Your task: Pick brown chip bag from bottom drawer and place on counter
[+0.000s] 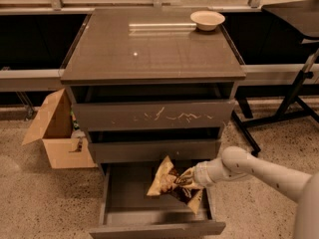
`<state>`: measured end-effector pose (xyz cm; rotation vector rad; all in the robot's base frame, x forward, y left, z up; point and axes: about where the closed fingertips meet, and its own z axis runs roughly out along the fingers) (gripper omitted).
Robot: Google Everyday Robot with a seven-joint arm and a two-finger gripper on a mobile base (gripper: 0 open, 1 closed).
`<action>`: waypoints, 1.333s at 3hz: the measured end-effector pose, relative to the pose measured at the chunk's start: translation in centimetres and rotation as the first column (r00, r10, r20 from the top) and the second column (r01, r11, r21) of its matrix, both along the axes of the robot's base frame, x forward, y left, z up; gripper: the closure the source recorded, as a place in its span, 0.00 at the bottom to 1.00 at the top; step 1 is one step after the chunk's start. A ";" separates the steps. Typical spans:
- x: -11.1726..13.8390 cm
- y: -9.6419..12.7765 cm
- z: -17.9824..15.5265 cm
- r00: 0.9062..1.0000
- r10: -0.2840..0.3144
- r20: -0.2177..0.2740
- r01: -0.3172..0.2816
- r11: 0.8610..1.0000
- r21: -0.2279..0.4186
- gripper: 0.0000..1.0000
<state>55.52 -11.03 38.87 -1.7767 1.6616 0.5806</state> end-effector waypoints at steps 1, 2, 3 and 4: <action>-1.0 -0.9 5.8 0.996 0.007 0.094 0.001 0.997 -0.075 1.00; -0.6 -1.1 8.1 0.992 0.018 0.127 -0.006 0.995 -0.097 1.00; -0.7 -0.9 8.0 0.992 0.025 0.123 -0.014 0.996 -0.089 1.00; -0.8 -0.6 8.5 0.991 0.047 0.127 -0.038 0.997 -0.073 1.00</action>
Offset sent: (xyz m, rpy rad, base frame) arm -0.0092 -0.0084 0.0525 -0.0680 -0.0854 0.0027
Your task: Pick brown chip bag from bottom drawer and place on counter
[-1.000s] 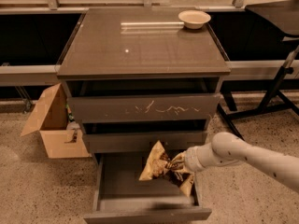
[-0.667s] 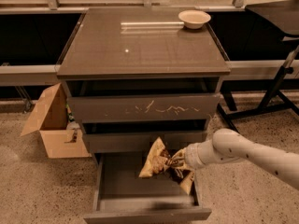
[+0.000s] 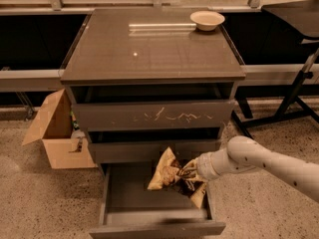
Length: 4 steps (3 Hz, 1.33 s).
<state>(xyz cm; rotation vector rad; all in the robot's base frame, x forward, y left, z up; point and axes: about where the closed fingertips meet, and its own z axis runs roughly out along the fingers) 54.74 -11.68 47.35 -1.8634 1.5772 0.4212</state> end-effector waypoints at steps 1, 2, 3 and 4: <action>0.8 0.4 5.0 0.993 0.083 0.078 -0.083 0.997 -0.002 1.00; 1.3 1.6 11.7 0.967 0.177 0.186 -0.168 0.984 -0.062 1.00; 1.9 2.6 17.9 0.929 0.233 0.286 -0.206 0.971 -0.119 1.00; 2.0 2.7 18.2 0.927 0.235 0.293 -0.209 0.971 -0.117 1.00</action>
Offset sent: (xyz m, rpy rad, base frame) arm 0.0232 0.0255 0.2067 -0.1157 -0.3416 0.2745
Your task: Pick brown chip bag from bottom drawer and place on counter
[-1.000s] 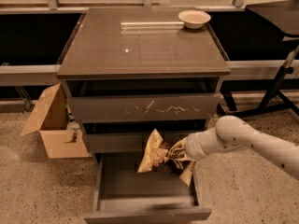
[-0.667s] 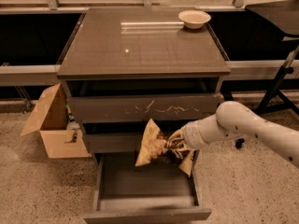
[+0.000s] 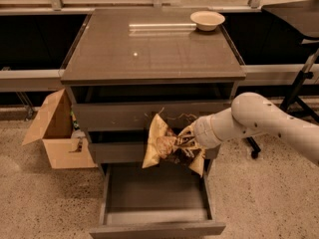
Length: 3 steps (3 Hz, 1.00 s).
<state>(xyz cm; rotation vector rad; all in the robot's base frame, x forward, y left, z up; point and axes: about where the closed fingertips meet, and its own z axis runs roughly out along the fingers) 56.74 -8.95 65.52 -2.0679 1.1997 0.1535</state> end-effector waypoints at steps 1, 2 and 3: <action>0.8 0.2 3.0 0.998 0.031 0.046 -0.032 0.999 0.018 1.00; 1.5 0.8 8.3 0.993 0.055 0.106 -0.054 0.998 -0.009 1.00; 2.9 1.4 15.0 0.980 0.072 0.183 -0.060 0.996 -0.070 1.00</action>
Offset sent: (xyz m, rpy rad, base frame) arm 0.0265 0.0119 0.1827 -0.0664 -0.2248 0.0712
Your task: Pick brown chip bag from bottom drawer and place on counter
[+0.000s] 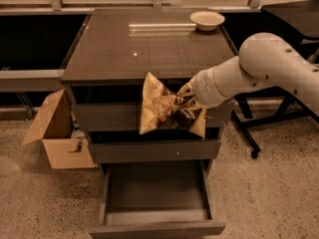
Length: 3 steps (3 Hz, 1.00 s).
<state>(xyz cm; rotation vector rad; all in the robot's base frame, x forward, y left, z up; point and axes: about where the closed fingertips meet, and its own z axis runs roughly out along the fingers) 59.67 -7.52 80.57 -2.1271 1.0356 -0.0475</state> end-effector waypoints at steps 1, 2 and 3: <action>0.0 0.0 0.0 1.000 0.000 0.000 0.000 1.000 0.000 1.00; 0.5 0.1 0.8 1.000 -0.001 0.005 0.001 1.000 -0.017 1.00; 1.9 -0.4 4.7 0.998 -0.008 0.056 0.012 0.997 -0.072 1.00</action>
Offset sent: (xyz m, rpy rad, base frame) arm 0.0123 -0.0018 0.0227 -0.0443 -0.0153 -0.0104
